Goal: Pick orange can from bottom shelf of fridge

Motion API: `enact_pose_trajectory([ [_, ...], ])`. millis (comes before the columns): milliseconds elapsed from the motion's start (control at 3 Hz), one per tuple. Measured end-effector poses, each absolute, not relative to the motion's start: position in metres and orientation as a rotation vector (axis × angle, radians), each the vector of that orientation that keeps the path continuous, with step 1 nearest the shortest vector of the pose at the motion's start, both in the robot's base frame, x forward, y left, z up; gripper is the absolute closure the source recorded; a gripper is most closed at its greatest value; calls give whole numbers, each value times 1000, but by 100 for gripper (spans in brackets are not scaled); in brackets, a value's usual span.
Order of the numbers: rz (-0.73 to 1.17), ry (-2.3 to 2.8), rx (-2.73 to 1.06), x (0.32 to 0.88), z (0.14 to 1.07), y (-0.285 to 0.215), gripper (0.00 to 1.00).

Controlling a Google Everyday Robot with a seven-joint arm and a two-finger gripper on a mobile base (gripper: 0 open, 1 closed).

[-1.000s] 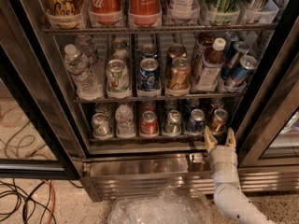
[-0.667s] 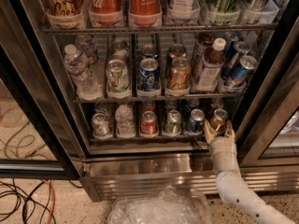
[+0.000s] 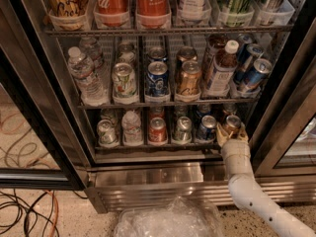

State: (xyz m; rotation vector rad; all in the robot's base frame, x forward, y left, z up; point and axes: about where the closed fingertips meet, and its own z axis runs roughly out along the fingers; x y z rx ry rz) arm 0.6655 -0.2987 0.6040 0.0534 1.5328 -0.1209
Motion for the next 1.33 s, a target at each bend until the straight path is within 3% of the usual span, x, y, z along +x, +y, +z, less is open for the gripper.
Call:
enact_pose_trajectory([
  [1000, -109, 1534, 47, 673, 606, -293, 98],
  [1333, -107, 1506, 64, 667, 620, -297, 100],
])
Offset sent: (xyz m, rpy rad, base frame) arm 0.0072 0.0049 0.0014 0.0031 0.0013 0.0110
